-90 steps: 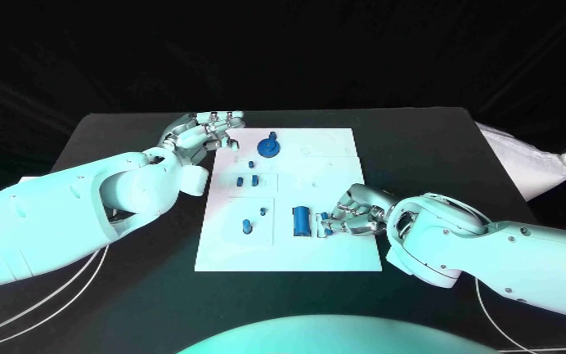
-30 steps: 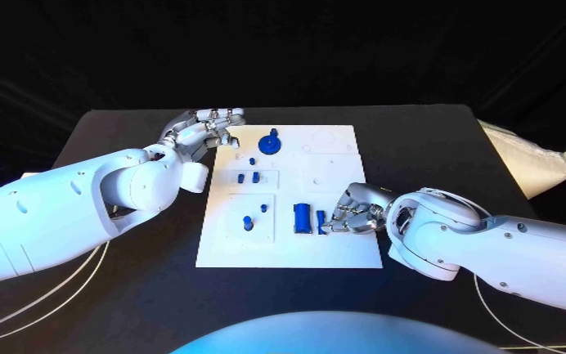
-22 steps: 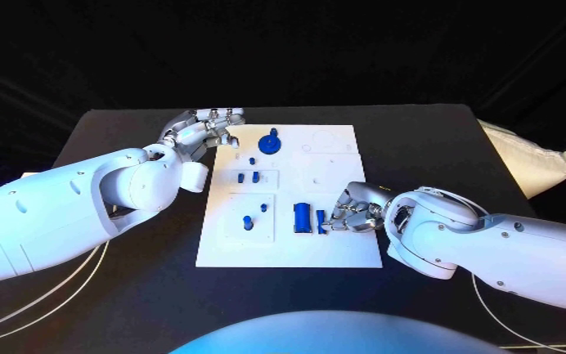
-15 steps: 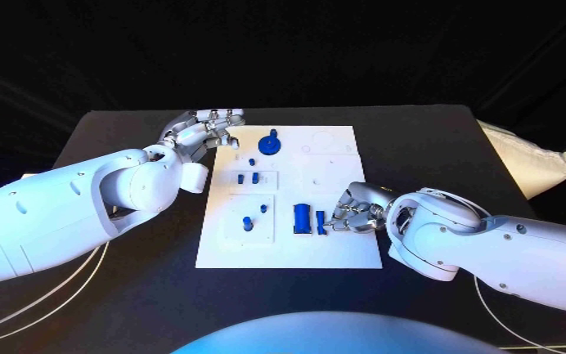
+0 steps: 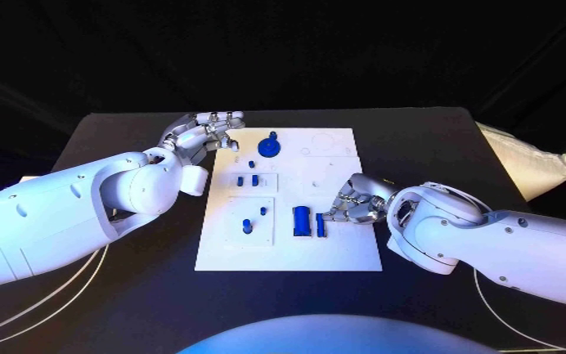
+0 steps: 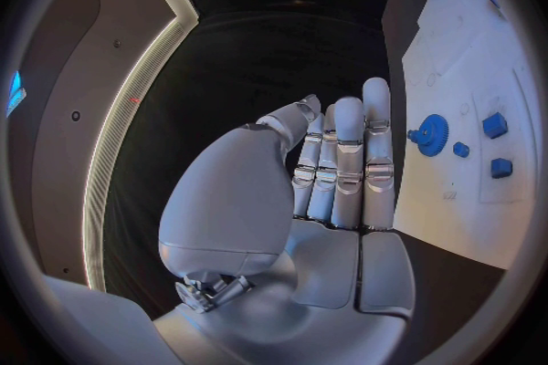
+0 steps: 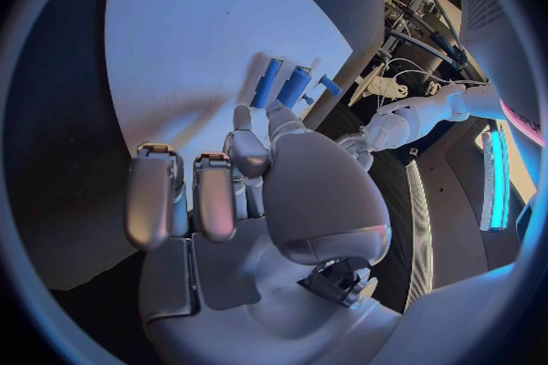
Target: Assemble the parts on the task board
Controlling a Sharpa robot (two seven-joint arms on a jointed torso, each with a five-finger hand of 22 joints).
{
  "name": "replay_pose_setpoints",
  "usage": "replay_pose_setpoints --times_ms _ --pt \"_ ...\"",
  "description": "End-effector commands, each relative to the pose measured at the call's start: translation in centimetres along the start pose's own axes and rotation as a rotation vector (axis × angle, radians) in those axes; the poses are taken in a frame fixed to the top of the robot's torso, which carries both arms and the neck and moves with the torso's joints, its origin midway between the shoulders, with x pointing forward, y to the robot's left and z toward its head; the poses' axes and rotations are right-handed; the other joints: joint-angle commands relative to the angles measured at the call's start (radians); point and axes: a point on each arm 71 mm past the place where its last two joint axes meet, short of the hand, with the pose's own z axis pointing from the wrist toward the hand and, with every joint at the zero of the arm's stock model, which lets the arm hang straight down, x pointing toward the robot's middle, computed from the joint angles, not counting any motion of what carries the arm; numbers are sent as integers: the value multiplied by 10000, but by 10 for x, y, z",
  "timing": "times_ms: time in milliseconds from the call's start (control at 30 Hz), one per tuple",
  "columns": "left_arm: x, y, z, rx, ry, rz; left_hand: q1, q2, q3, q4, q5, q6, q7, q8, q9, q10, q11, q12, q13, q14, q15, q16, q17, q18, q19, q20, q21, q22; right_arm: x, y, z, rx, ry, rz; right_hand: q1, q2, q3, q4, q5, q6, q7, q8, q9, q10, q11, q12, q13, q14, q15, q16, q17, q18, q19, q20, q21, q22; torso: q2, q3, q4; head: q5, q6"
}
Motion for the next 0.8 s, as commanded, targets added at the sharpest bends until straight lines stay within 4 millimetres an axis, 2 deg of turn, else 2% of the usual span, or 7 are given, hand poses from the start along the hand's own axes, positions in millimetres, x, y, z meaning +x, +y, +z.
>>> replay_pose_setpoints --times_ms 33,533,800 --pt "2 0 0 40 210 -100 -4 69 -29 -17 26 -88 -7 69 -10 -64 28 40 16 -65 11 -3 -12 110 38 18 -55 -17 2 0 2 197 221 -202 -86 47 -57 -24 63 -4 19 -8 16 85 20 67 31 623 -29 29 198 -123 16 -38 22 18 12 1 -10 19 -18" --pt "3 0 0 30 230 -106 -5 69 -30 -17 26 -89 -6 70 -10 -66 29 42 16 -66 12 -3 -13 110 38 18 -56 -17 10 3 11 597 429 -1465 64 15 -208 -162 -222 142 -50 98 100 235 -36 379 257 648 -67 107 327 -136 51 -48 57 95 -4 -2 -6 53 -80" --pt "3 0 0 22 235 -108 -5 69 -30 -17 26 -89 -6 70 -10 -66 29 42 16 -66 12 -3 -13 110 38 18 -56 -17 10 4 11 522 150 -1755 108 65 -239 -196 -251 182 -76 139 132 288 -62 458 315 657 -90 135 370 -137 61 -64 63 106 -1 3 -13 50 -48"
